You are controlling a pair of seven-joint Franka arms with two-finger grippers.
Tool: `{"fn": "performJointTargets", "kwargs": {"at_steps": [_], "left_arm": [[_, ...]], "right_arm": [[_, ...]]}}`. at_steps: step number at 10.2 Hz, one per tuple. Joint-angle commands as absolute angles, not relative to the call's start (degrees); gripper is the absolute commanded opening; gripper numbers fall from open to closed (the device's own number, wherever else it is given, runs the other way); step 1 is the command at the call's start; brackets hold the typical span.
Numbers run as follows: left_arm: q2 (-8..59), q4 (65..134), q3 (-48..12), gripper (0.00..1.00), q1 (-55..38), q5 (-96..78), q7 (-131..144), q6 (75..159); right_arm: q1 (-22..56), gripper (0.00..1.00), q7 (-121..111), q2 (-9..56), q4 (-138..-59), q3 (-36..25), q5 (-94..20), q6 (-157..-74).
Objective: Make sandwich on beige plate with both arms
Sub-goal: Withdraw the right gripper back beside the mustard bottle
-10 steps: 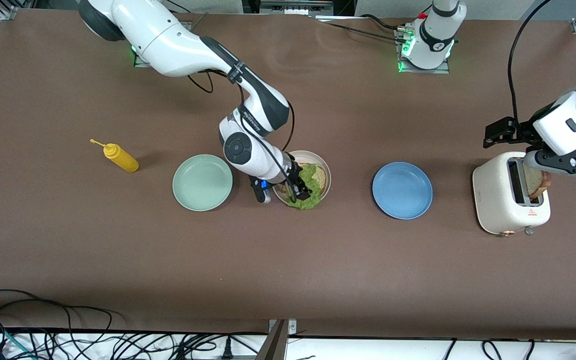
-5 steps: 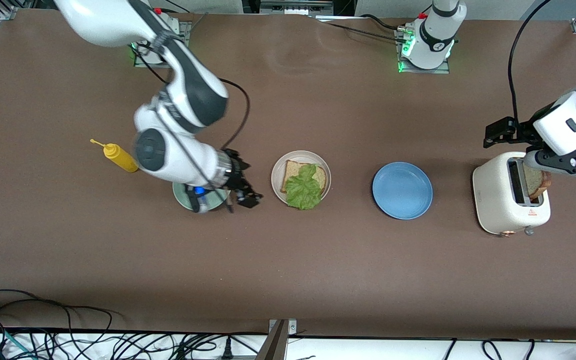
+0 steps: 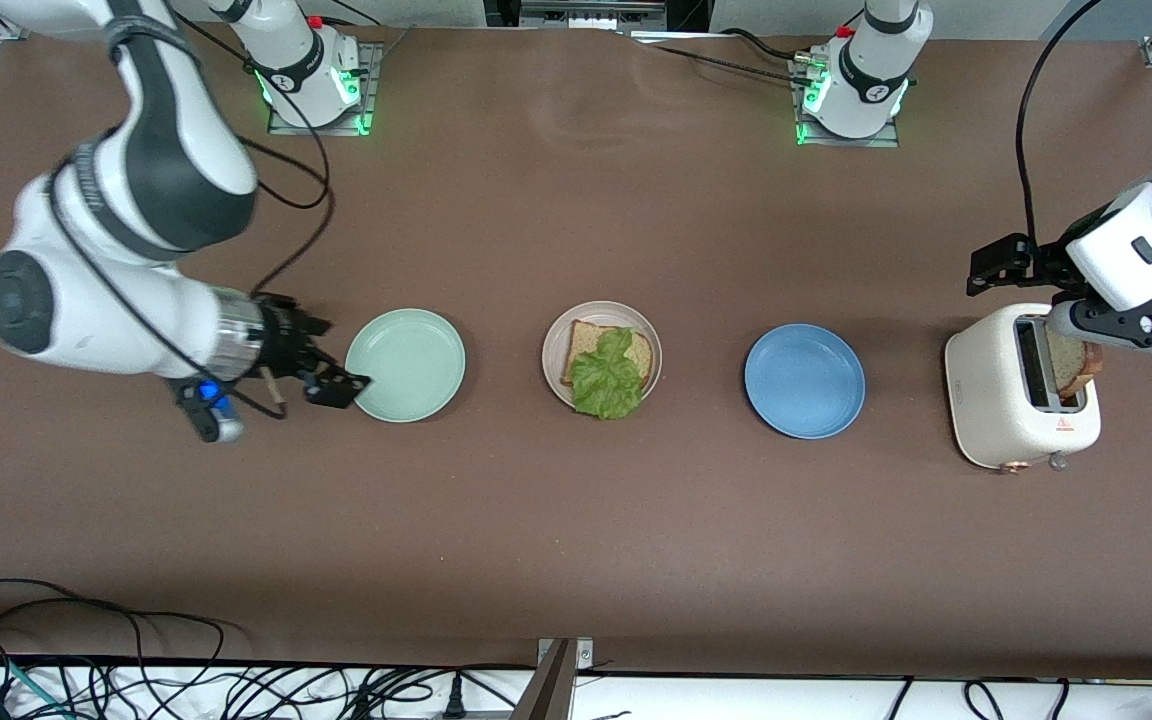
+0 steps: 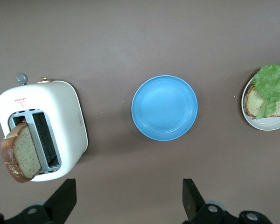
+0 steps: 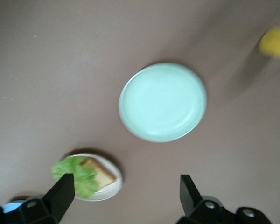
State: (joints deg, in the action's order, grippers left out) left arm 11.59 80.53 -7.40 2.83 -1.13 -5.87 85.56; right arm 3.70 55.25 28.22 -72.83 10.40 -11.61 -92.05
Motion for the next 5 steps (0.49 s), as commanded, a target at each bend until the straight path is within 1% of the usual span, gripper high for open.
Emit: {"fn": "performJointTargets", "kwargs": {"at_steps": [1,3,5], "left_arm": [[11.34,79.98,-7.47,1.00,2.90,-1.05,-5.45,84.73],[11.34,79.98,-7.47,1.00,2.90,-1.05,-5.45,84.73],[11.34,79.98,-7.47,1.00,2.90,-1.05,-5.45,84.73]], "right_arm": [[3.96,1.00,37.09,24.44,-74.88,4.77,-6.80,-87.99],[3.96,1.00,21.60,23.12,-76.45,-1.11,-5.80,-87.63],[3.96,1.00,8.51,23.12,-77.86,-6.04,-5.97,-88.85]]}}
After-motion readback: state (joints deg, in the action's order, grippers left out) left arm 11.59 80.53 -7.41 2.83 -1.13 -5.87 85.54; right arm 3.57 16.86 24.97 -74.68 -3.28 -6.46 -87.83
